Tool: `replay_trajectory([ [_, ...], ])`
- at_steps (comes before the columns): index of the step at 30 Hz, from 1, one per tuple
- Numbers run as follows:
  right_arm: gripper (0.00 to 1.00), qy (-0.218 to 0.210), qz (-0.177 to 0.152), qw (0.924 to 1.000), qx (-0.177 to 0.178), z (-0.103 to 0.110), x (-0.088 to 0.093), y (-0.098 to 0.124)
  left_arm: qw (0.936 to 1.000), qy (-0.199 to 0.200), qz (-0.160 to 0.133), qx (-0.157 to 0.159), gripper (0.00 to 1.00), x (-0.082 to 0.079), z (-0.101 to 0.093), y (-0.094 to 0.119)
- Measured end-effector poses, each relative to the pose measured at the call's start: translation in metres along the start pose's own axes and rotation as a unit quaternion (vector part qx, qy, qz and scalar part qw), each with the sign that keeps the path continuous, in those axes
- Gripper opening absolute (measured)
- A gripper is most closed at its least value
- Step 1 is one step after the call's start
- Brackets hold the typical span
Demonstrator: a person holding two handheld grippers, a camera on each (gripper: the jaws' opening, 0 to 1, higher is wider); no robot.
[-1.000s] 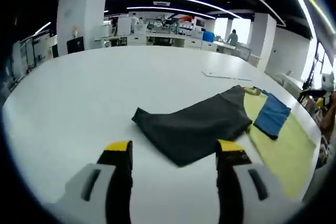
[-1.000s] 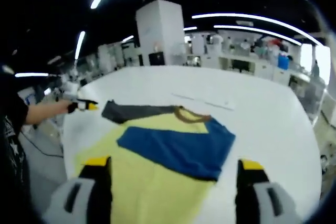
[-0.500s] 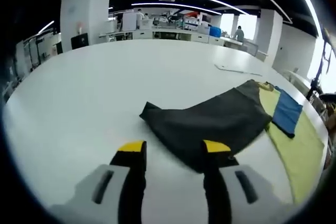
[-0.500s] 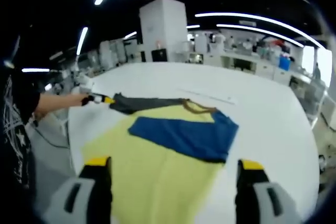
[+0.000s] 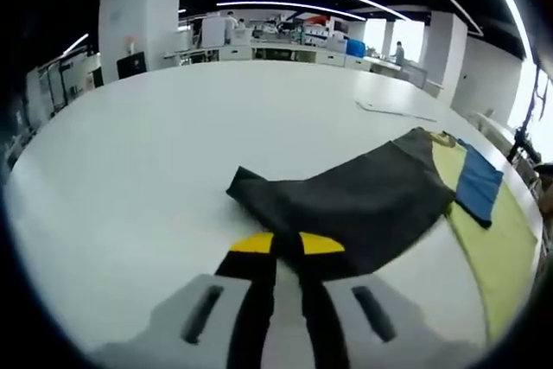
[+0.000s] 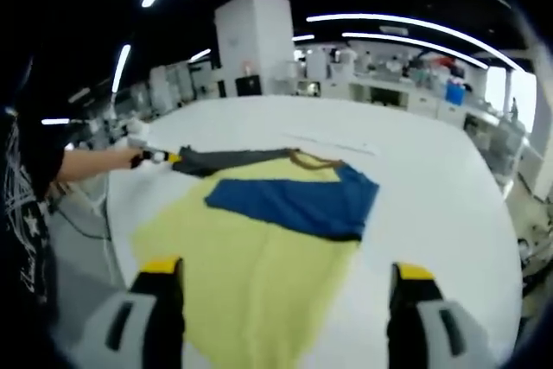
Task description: Fold the garment on the visible template until the final outline fits inside the template.
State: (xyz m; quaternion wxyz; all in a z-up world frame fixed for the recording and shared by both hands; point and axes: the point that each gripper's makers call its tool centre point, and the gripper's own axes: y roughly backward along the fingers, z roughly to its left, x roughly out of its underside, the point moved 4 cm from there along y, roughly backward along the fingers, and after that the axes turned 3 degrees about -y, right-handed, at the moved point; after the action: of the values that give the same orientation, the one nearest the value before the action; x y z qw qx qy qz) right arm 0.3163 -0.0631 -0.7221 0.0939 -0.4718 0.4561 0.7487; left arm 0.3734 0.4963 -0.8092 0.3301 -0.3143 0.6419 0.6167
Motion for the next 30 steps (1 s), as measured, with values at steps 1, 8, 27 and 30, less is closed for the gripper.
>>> replay_trajectory([
  [1, 0.99, 0.0, 0.001, 1.0, 0.002, -0.001, 0.001, 0.001, 1.0, 0.0, 0.002, -0.001, 0.03, 0.0, 0.001, 0.0],
  [8, 0.99, 0.0, 0.002, 1.0, 0.005, -0.002, 0.005, 0.005, 0.9999, 0.009, 0.002, -0.006, 0.0, -0.011, -0.003, 0.006],
  [27, 0.99, 0.0, -0.008, 1.0, -0.006, 0.003, 0.006, 0.003, 0.998, 0.04, -0.044, 0.021, 0.0, -0.072, -0.036, 0.027],
  [30, 0.99, 0.001, -0.009, 0.9999, -0.008, 0.004, 0.005, 0.005, 0.9974, 0.043, -0.051, 0.026, 0.0, -0.082, -0.037, 0.025],
])
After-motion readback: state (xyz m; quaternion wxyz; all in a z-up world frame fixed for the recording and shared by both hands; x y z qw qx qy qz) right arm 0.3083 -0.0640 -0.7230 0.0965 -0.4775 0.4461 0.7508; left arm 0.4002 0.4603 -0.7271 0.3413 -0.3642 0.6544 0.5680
